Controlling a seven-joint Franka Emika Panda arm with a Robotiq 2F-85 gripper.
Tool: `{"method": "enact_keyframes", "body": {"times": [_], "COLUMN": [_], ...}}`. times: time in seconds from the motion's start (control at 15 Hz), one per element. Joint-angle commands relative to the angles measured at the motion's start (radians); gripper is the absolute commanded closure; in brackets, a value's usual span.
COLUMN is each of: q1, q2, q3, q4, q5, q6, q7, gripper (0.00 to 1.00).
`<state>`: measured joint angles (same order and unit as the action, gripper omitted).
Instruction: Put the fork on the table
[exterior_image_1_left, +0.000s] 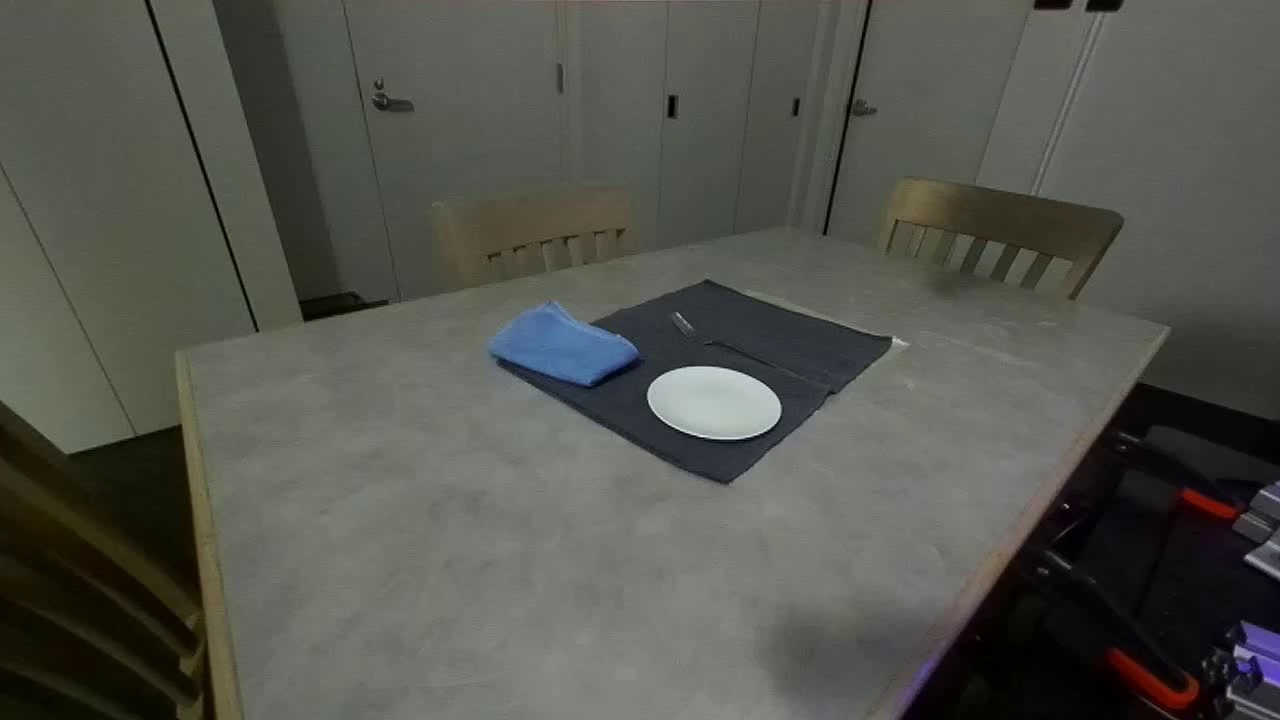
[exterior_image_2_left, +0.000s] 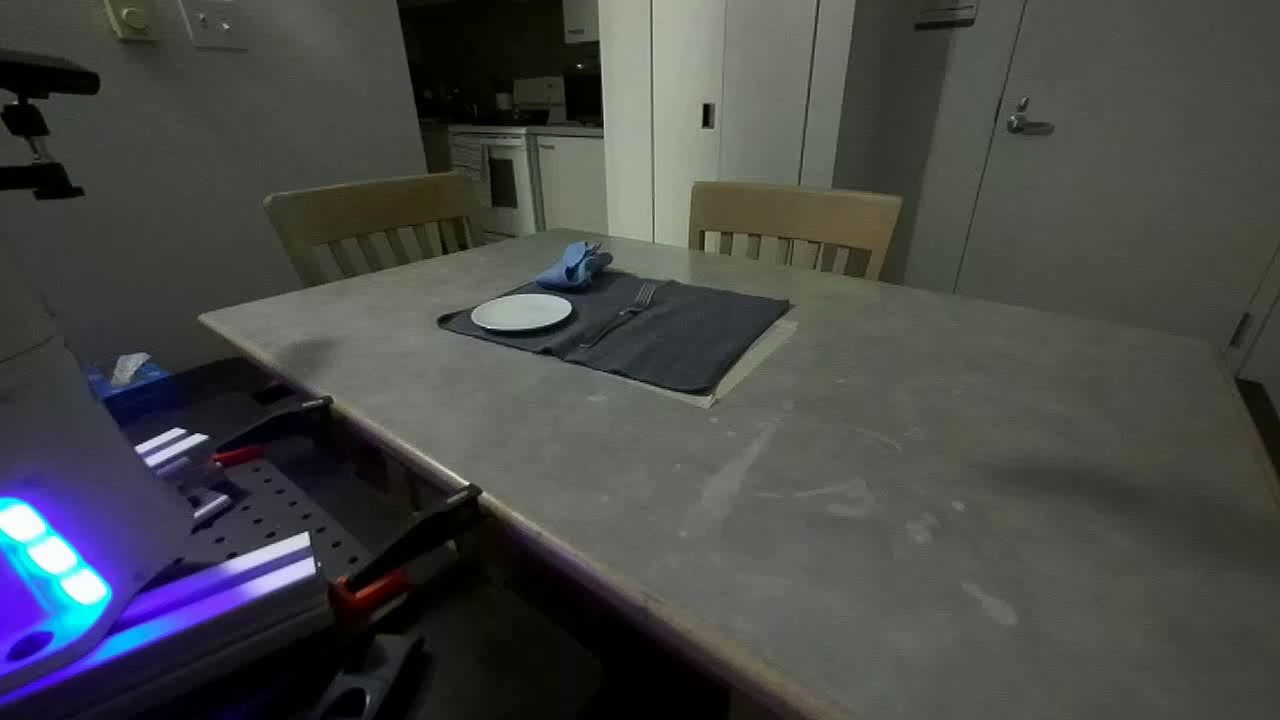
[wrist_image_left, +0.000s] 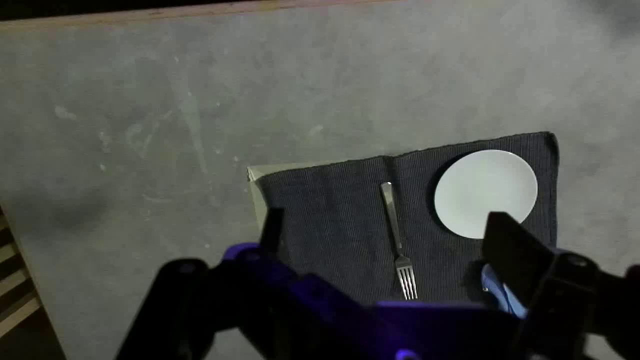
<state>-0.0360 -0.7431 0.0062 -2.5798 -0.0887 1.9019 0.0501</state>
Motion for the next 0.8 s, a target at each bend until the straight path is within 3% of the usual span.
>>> {"method": "enact_keyframes", "body": {"times": [0.0, 0.73], "q1": [0.0, 0.004], "q2": [0.001, 0.029], "q3": [0.0, 0.001], "q4": [0.002, 0.01], "q5": [0.0, -0.013], "q6": [-0.003, 0.012], "q7": [0.0, -0.018], "gripper": [0.0, 0.0]}}
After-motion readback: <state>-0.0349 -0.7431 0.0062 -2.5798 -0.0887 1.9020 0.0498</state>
